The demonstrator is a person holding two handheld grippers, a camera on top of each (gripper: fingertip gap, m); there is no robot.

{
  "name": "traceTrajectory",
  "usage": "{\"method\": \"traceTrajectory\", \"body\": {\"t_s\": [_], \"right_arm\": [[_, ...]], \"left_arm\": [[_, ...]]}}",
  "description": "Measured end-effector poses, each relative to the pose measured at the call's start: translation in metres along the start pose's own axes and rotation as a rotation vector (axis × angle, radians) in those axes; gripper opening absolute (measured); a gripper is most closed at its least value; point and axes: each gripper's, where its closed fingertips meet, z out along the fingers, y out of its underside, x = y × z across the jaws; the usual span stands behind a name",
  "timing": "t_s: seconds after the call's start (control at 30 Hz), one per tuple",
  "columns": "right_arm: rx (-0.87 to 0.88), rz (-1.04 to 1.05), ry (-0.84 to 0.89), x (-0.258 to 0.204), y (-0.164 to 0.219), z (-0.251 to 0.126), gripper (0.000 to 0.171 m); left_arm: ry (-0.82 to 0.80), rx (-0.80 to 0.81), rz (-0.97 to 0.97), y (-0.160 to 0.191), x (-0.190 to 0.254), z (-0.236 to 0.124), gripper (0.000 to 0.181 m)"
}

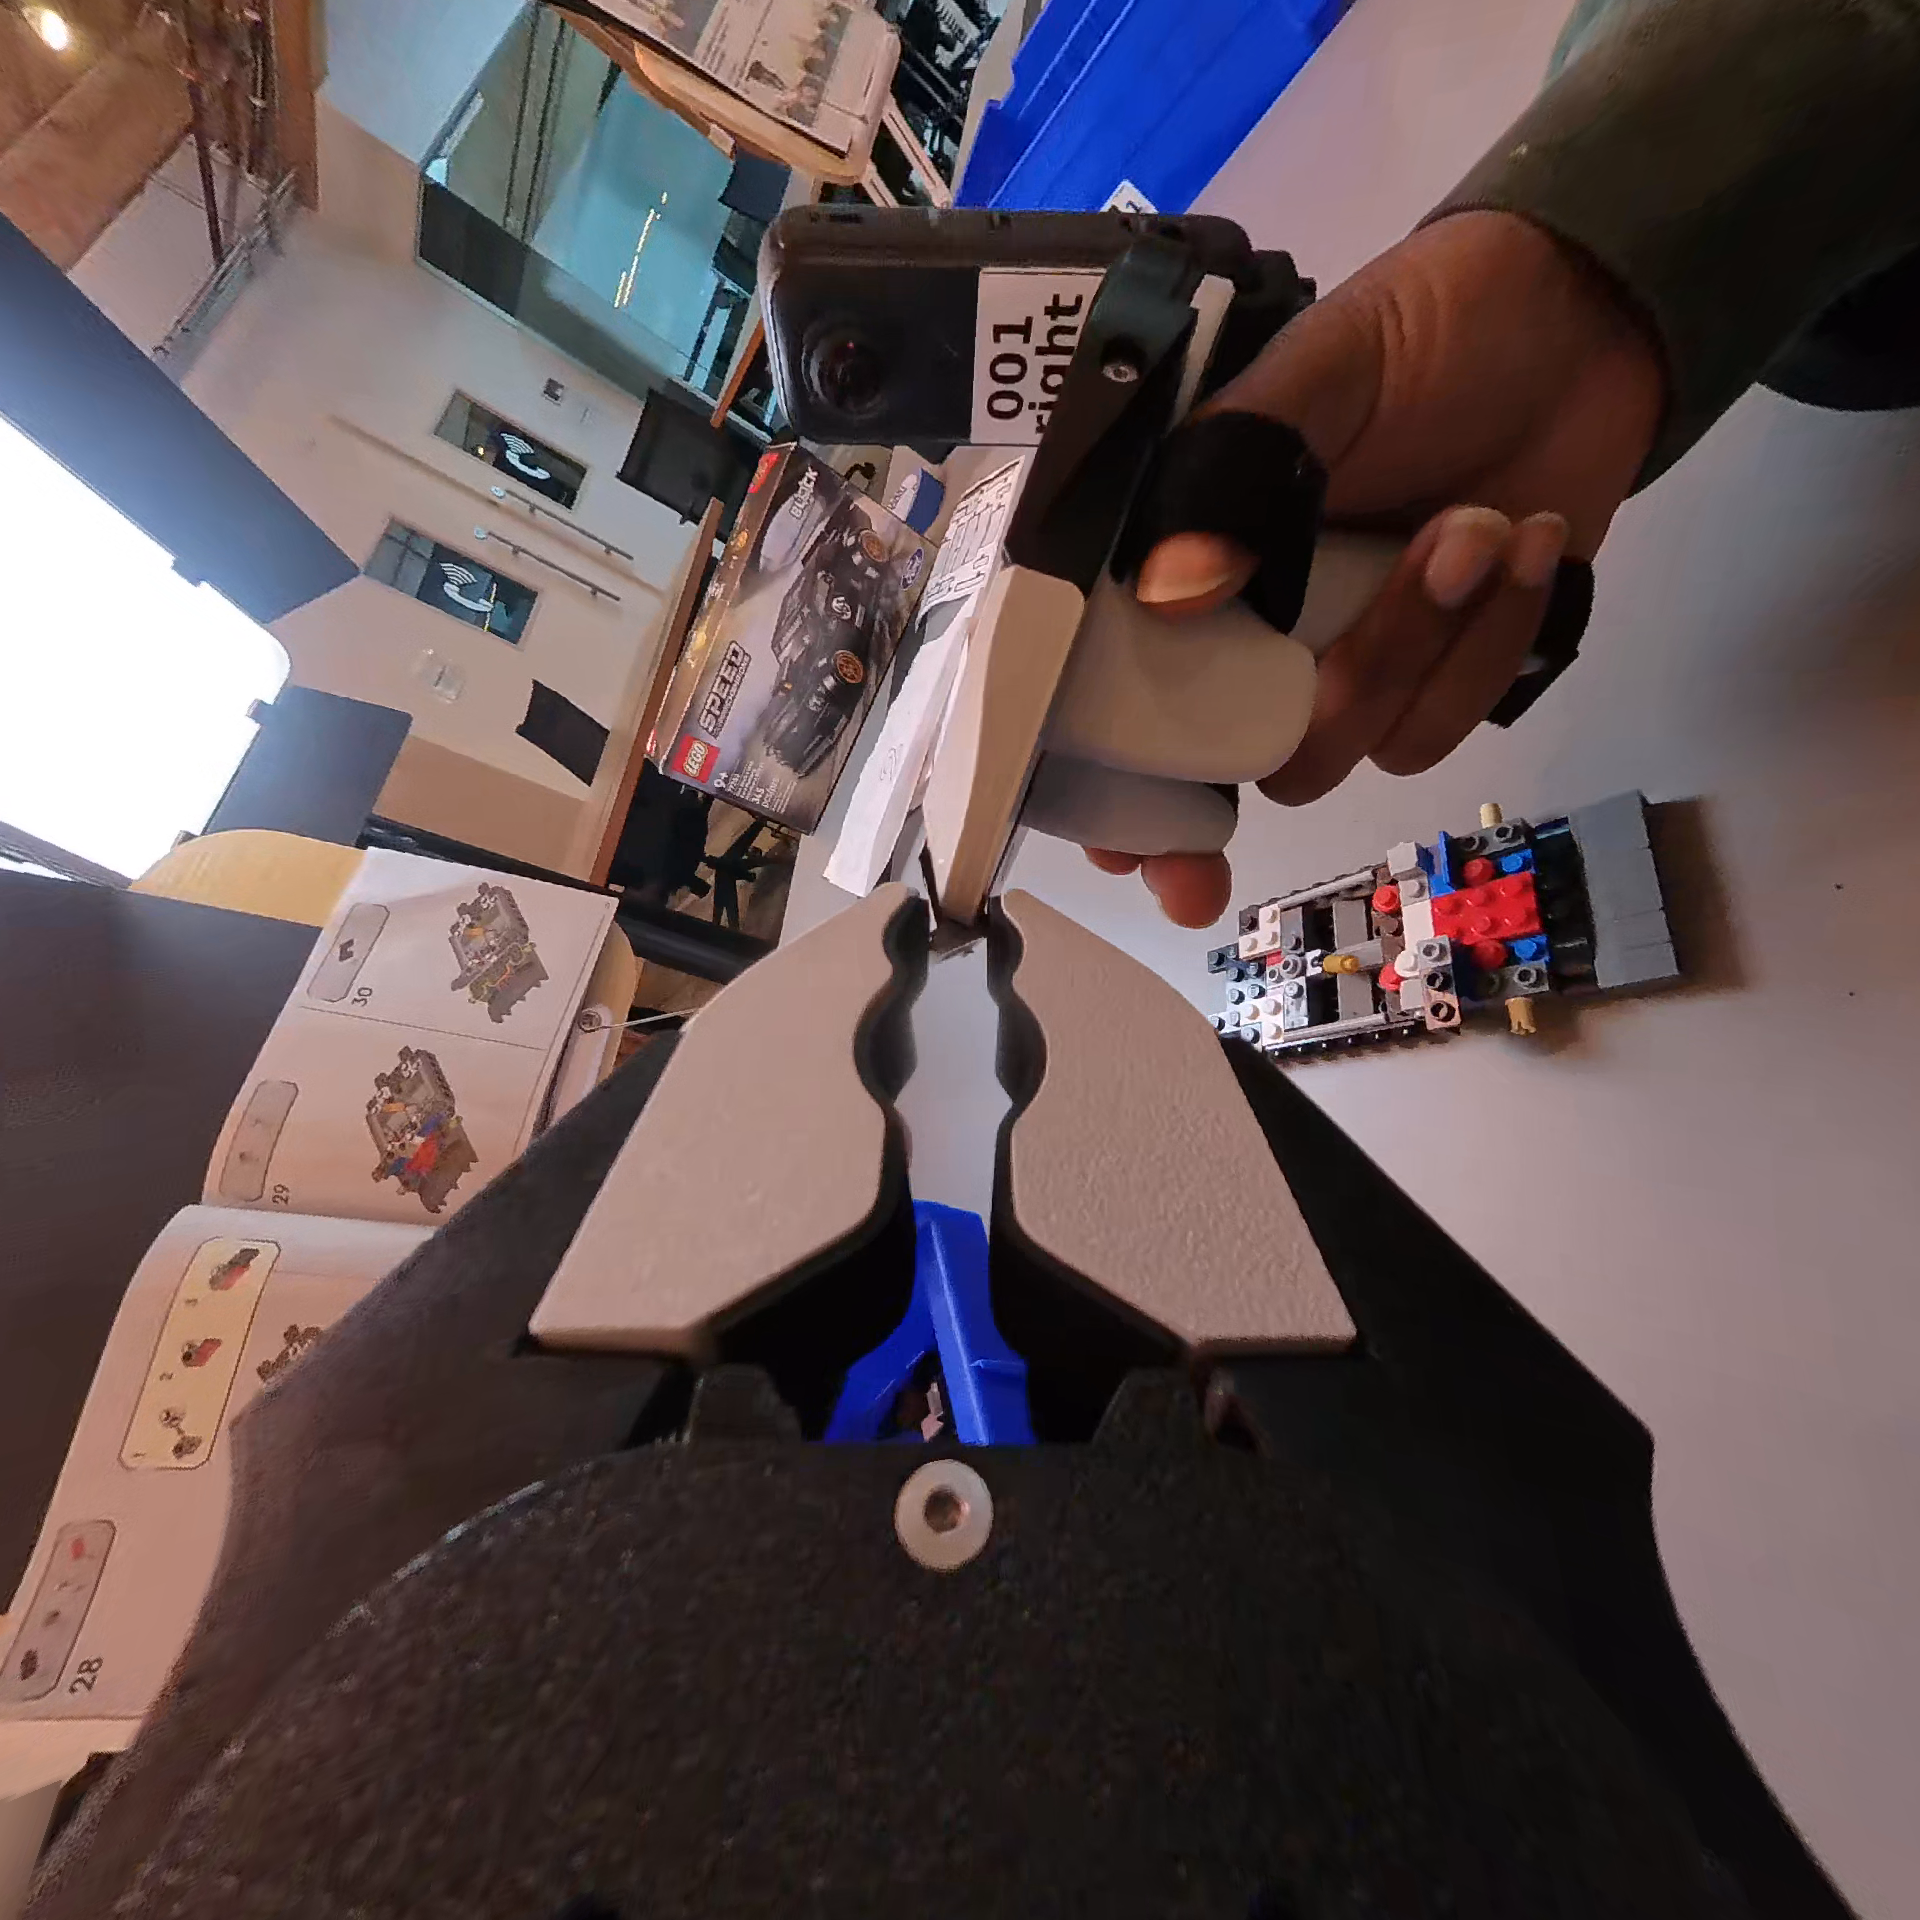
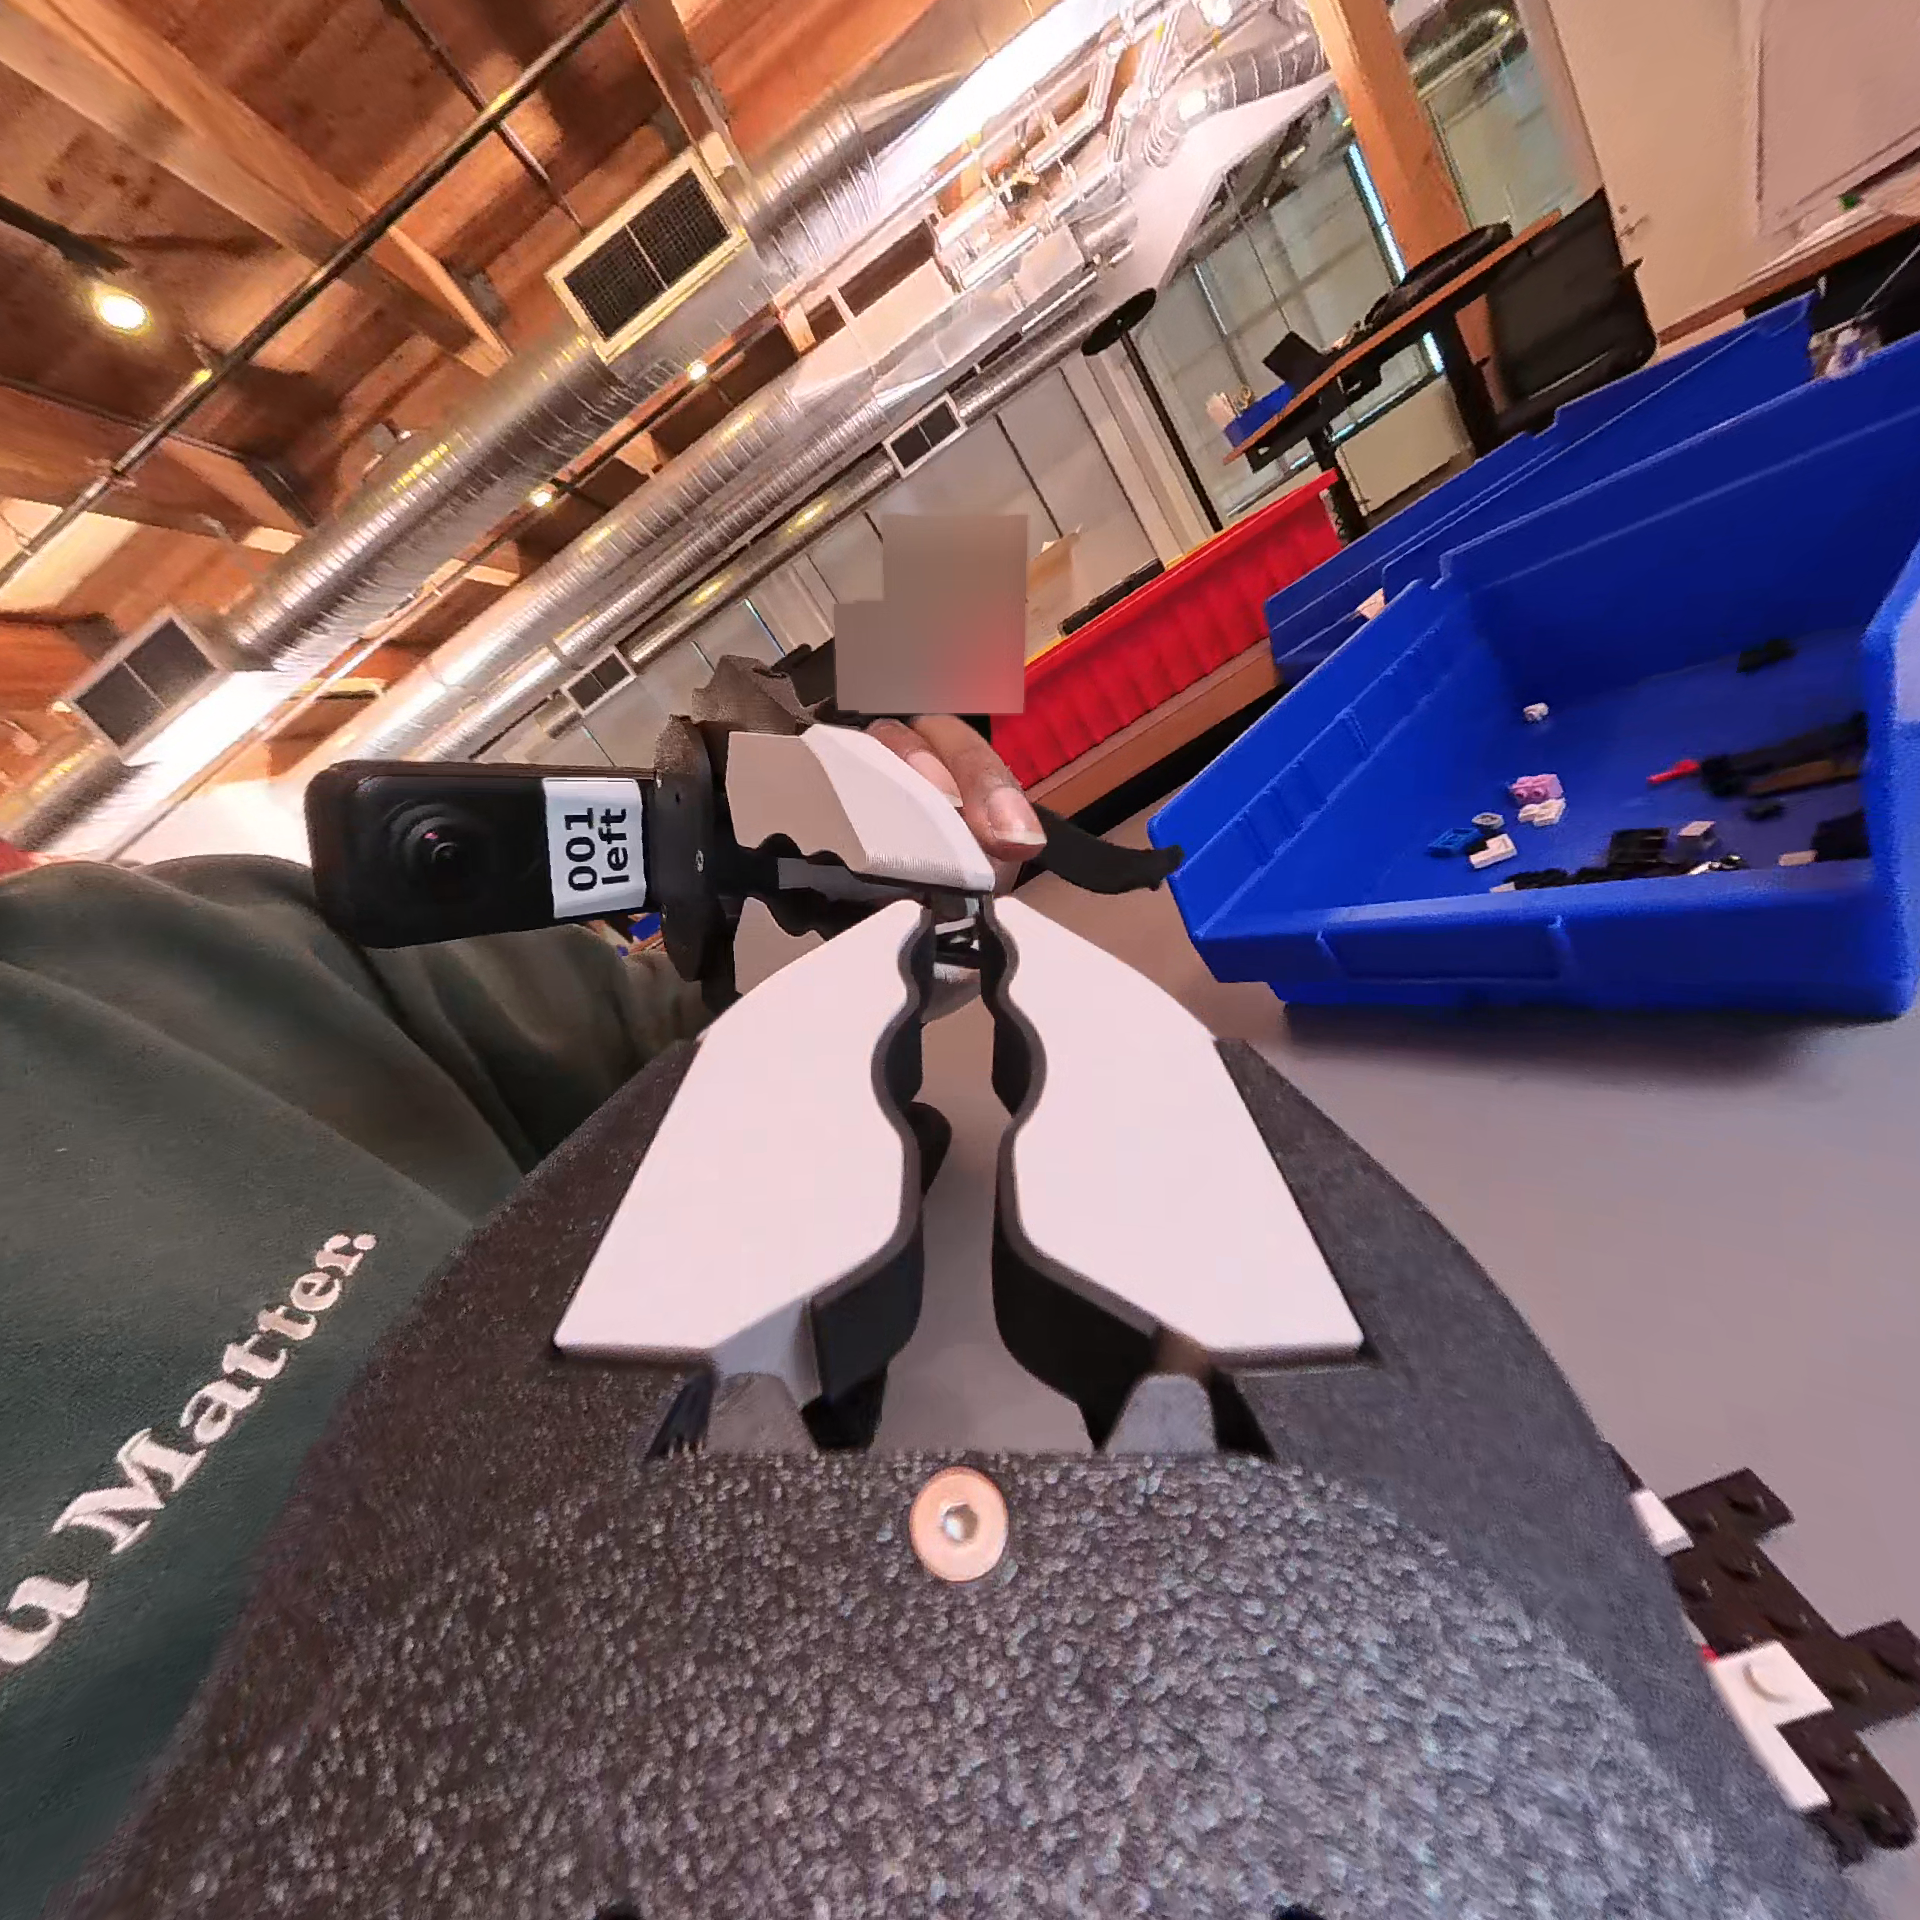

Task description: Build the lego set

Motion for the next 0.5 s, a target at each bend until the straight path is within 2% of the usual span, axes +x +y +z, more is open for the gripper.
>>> {"method": "traceTrajectory", "body": {"t_s": [0.07, 0.13, 0.2, 0.3, 0.33, 0.4, 0.43, 0.5], "right_arm": [[-0.004, 0.003, 0.017, 0.004, -0.001, -0.002, 0.009], [0.009, -0.028, 0.025, 0.008, -0.010, -0.010, 0.022], [-0.021, -0.130, 0.121, 0.022, -0.017, -0.021, 0.028], [-0.106, -0.313, 0.287, 0.045, -0.018, -0.034, 0.029], [-0.117, -0.338, 0.312, 0.048, -0.017, -0.035, 0.029], [-0.137, -0.334, 0.323, 0.053, -0.012, -0.035, 0.029], [-0.153, -0.329, 0.329, 0.056, -0.009, -0.034, 0.029], [-0.193, -0.344, 0.348, 0.061, -0.002, -0.034, 0.030]], "left_arm": [[0.002, -0.015, 0.002, 0.004, -0.001, 0.001, 0.010], [-0.047, -0.061, 0.018, 0.019, -0.015, 0.001, 0.010], [-0.048, -0.193, -0.023, 0.056, -0.030, 0.001, 0.010], [-0.070, -0.469, -0.099, 0.132, -0.057, -0.005, 0.011], [-0.058, -0.588, -0.146, 0.158, -0.062, -0.010, 0.020], [-0.016, -0.746, -0.220, 0.192, -0.066, -0.019, 0.053], [-0.017, -0.779, -0.239, 0.200, -0.071, -0.022, 0.061], [-0.032, -0.777, -0.237, 0.204, -0.079, -0.025, 0.064]]}}
